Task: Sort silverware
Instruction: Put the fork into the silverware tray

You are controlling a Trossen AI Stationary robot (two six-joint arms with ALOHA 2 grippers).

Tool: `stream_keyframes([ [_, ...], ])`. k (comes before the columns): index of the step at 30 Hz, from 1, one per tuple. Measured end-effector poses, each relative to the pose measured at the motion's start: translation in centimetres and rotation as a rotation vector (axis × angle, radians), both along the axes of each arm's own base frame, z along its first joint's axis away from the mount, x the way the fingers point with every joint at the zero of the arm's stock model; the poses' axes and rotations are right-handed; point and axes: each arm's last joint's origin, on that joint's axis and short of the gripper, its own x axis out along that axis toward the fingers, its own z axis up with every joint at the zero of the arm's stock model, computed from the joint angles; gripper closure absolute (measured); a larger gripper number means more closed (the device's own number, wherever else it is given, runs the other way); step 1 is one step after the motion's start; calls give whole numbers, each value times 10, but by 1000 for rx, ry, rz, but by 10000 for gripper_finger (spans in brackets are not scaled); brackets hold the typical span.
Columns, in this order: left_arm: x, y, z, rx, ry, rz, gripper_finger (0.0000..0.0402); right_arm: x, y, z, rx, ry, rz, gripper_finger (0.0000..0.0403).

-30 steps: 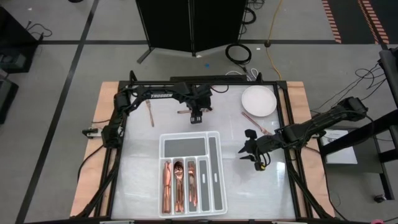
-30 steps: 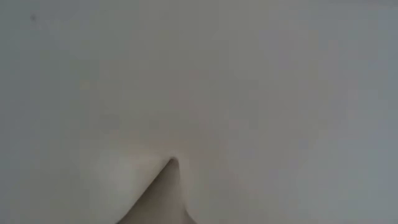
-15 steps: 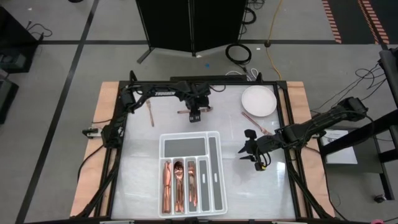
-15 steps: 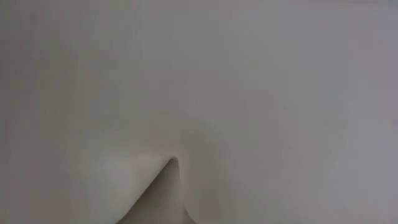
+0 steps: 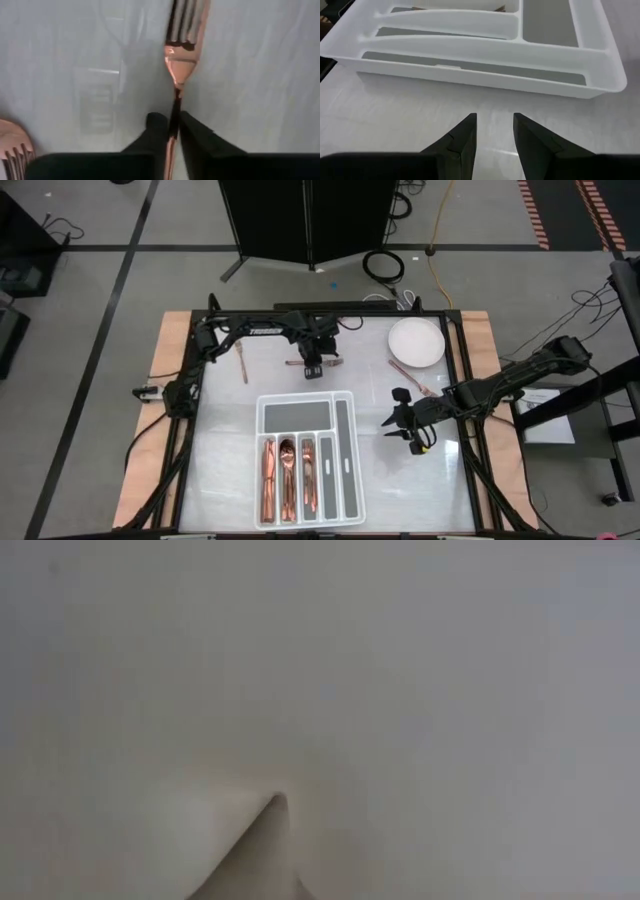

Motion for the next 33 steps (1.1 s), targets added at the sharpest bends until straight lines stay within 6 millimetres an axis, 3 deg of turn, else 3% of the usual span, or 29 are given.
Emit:
stream_keyframes([
  [3,2,0,5,1,-1,26,389,0,0,0,0,-6,2,284],
  [10,12,4,38,-34,9,132,390,0,0,0,4,-5,-1,284],
  [13,16,2,61,-71,-1,232,393,0,0,0,4,-5,-2,284],
  [19,17,-18,80,-221,23,514,401,0,0,0,8,-3,-5,284],
  [24,16,-73,104,-179,25,556,401,-1,0,-3,5,5,-4,284],
  [28,12,-132,133,-165,-39,555,401,-5,-2,-12,-6,31,-3,284],
  [33,2,-207,144,-183,-92,626,401,-7,-2,-16,-7,43,-5,284],
])
